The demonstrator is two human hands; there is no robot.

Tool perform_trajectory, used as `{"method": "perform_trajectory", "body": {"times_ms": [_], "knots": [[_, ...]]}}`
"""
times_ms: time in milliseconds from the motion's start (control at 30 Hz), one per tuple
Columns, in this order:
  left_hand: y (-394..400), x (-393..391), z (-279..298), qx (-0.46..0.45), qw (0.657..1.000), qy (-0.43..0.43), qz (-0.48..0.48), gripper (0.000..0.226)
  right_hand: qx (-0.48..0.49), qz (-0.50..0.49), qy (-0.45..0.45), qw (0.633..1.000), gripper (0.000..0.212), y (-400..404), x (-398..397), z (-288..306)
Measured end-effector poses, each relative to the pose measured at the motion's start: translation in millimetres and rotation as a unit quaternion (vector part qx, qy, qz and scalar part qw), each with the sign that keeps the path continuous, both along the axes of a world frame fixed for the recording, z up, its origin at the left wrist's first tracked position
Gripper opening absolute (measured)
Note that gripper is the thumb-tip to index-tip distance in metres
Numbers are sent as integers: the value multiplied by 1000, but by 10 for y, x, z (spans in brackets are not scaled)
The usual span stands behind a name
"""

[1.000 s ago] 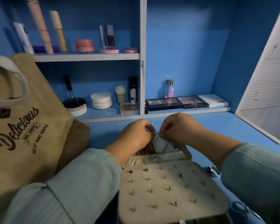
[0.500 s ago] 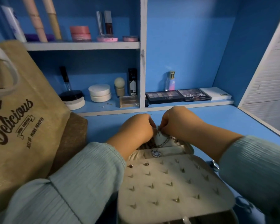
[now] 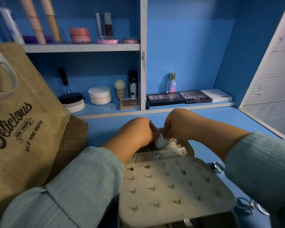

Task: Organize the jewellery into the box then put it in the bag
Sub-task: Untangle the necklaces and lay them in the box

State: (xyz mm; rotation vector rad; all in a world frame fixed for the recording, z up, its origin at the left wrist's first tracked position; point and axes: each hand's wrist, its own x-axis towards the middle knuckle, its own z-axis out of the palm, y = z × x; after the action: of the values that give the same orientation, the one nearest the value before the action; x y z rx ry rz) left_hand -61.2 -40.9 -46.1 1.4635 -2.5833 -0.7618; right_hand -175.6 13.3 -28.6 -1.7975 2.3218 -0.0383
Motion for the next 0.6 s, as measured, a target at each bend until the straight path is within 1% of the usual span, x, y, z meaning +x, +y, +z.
{"method": "perform_trajectory", "body": {"times_ms": [167, 300, 467, 600], "knots": [[47, 106, -13, -17, 998, 31, -42, 14, -20, 28, -57, 998, 16, 149, -15, 28], [32, 127, -55, -36, 996, 58, -50, 9, -40, 43, -89, 994, 21, 238, -14, 57], [28, 133, -113, -53, 992, 113, -29, 21, 20, 95, -57, 994, 26, 324, 38, 18], [57, 149, -119, -56, 988, 142, -35, 19, 58, 104, -66, 991, 31, 411, 43, 62]]}}
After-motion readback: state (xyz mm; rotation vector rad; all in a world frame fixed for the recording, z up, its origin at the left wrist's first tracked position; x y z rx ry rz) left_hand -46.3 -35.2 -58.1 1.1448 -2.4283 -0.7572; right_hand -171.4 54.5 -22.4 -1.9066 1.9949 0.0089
